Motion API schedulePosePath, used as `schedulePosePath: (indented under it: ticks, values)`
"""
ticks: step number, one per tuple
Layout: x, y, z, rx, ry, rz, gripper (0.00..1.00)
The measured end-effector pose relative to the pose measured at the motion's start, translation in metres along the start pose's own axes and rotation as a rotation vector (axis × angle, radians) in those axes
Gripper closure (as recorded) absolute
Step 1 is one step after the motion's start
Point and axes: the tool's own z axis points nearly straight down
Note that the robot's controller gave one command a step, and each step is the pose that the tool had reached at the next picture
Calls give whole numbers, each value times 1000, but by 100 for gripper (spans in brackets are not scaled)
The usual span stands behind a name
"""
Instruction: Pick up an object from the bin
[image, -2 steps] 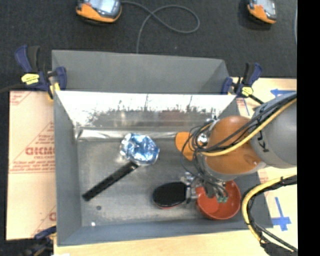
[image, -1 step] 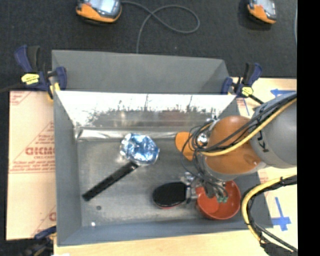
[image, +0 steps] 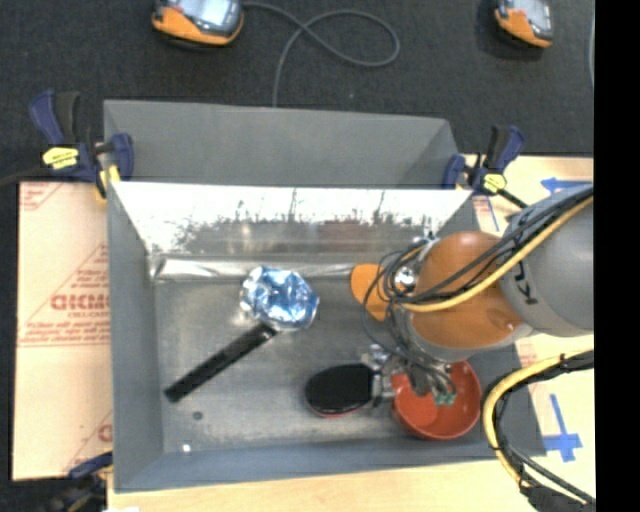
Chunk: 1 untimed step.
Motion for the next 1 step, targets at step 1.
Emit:
schedulePosePath:
  ticks: [1]
  values:
    - [0,0,0,0,0,0,100]
